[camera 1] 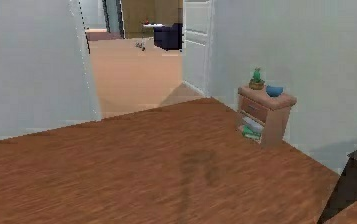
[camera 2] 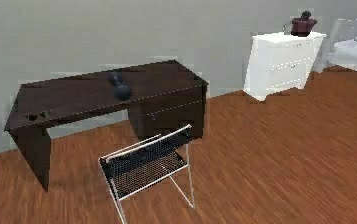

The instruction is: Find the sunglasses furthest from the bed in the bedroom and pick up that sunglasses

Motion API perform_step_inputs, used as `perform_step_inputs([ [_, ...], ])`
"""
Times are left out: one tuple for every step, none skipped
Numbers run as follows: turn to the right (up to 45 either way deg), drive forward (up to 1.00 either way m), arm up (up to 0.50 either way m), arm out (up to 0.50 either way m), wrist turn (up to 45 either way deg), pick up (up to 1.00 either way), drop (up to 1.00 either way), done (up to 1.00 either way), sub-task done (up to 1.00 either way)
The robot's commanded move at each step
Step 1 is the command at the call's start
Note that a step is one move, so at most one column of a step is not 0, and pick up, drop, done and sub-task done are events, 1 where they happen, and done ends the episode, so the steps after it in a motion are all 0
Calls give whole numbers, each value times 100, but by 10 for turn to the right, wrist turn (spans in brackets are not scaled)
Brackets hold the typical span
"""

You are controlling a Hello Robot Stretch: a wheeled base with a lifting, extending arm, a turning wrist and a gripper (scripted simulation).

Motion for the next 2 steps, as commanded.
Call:
perform_step_inputs([
  [210,0,0,0,0,0,0,0,0],
  [0,65,0,0,0,0,0,0,0],
])
